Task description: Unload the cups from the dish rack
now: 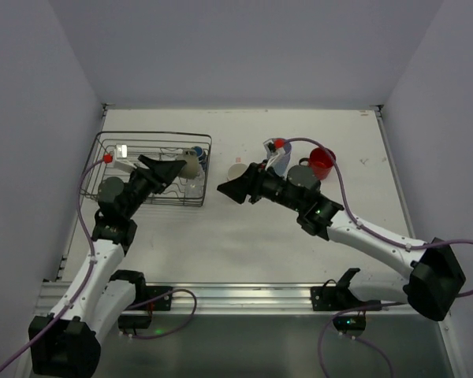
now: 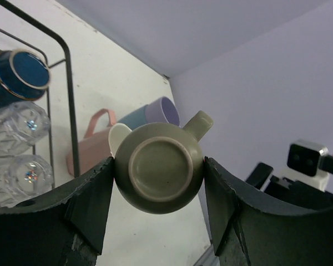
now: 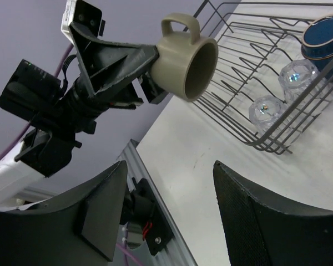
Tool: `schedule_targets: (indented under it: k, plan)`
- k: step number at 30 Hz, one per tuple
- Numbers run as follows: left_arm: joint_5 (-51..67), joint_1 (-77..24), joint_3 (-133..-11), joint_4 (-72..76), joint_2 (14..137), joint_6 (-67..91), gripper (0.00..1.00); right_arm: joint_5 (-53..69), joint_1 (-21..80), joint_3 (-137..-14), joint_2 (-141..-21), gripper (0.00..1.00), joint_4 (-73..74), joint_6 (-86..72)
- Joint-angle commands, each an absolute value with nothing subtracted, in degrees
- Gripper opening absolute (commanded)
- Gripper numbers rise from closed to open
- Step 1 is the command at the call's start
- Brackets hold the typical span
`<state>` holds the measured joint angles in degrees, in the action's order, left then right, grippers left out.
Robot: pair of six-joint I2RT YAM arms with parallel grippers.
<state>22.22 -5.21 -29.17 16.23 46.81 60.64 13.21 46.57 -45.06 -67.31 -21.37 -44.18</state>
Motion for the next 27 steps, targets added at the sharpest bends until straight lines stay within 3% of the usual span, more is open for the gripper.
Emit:
schedule_targets:
  k: [1,11,18,21,23,24,25,27]
  plan:
    - [26.7,-7.8,-26.5,28.0,44.8,68.4,0.07,17.1,46.8,-50.7,-71.5,0.66,-27.8,-44.9]
    - [24.5,-14.8,-23.1,36.8,44.6,73.2,0.06,19.5,47.1,-52.7,-77.3,0.63,-32.6,-46.0]
    - [19.5,-21.6,-22.5,39.9,45.2,74.5,0.04,22.8,47.3,-54.2,-78.9,0.54,-35.8,-45.4]
    - [17.8,-24.7,-22.8,41.0,45.5,75.0,0.04,22.2,47.3,-52.7,-78.4,0.45,-38.3,-45.3]
    - [16.4,-25.7,-22.8,41.0,45.6,74.9,0.1,22.7,47.3,-51.4,-77.8,0.34,-41.7,-45.8]
    - [16.3,-26.4,-22.9,41.0,45.4,74.7,0.16,22.7,47.3,-49.8,-77.3,0.23,-42.8,-46.0]
    - [16.2,-26.5,-22.9,40.9,45.3,74.6,0.32,22.3,47.3,-48.8,-76.8,0.16,-44.9,-46.1]
    - [16.1,-26.5,-23.5,40.3,44.5,73.1,0.55,21.8,47.3,-46.5,-74.7,0.05,-45.4,-46.0]
